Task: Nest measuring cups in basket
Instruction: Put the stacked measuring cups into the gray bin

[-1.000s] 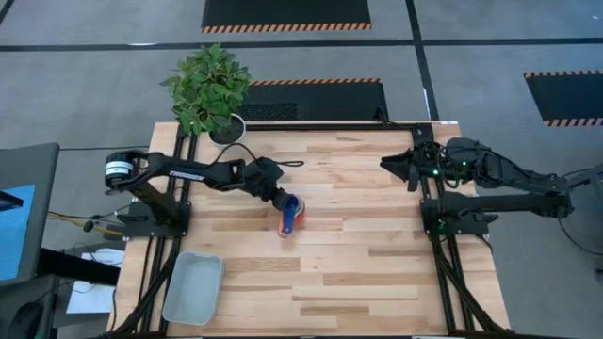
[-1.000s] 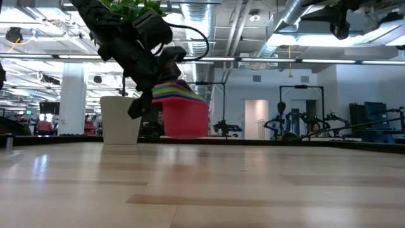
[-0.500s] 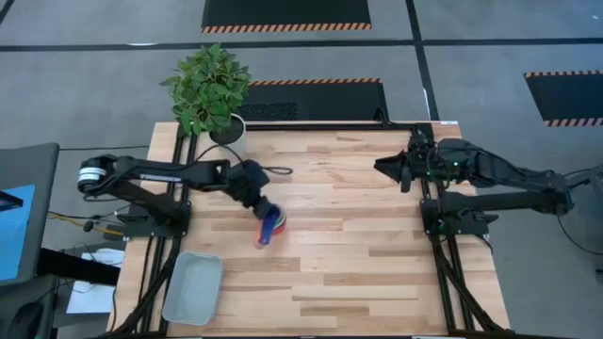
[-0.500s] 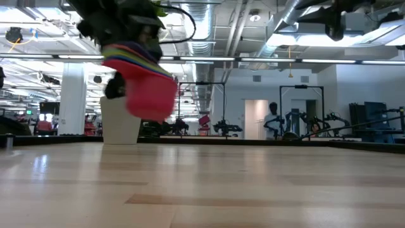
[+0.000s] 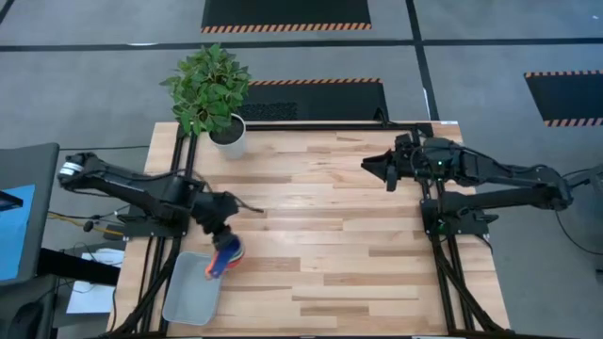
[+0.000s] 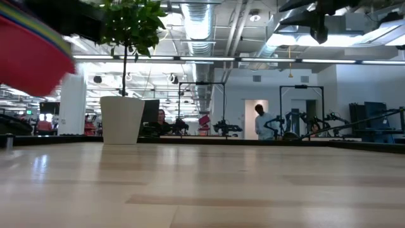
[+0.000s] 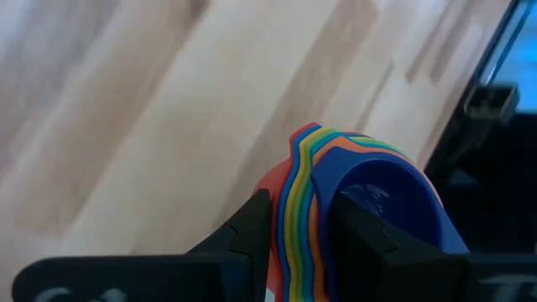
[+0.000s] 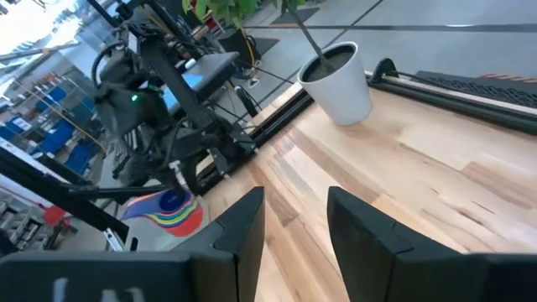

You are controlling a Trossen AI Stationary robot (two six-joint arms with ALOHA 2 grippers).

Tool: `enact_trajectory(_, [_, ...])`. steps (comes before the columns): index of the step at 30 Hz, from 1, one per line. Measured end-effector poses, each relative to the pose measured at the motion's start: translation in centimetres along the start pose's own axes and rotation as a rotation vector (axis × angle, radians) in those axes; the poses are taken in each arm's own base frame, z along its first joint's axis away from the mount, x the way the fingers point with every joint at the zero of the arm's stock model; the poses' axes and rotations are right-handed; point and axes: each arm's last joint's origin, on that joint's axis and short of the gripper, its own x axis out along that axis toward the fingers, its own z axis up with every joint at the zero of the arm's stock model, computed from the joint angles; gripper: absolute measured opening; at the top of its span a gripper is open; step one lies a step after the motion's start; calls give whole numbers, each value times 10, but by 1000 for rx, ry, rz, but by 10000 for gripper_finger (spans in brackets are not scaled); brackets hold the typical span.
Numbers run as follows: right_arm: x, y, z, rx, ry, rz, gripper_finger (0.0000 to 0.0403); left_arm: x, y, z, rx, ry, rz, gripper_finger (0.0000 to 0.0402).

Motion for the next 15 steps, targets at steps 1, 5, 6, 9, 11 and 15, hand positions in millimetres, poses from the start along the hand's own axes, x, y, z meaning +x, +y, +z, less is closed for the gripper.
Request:
enact_trajectory(1, [2, 0, 0, 2, -3, 2, 158, -3, -1, -6, 1, 13, 2, 81])
enact_trajectory(5, [9, 1, 0, 3, -10, 7, 160, -10, -5, -28, -11, 51, 13, 81])
enact_trajectory(6, [10, 1, 1, 4, -12, 9, 159, -12, -5, -33, -10, 62, 19, 81])
enact_trajectory(9, [15, 1, -1, 16, 1, -1, 156, -14, -7, -47, -9, 85, 38, 82])
enact_trajectory(11, [18, 1, -1, 17, 3, -3, 154, -15, -8, -56, -4, 86, 72, 82])
enact_trajectory(15, [22, 2, -1, 19, -12, 8, 153, -13, -11, -71, 17, 96, 118, 82])
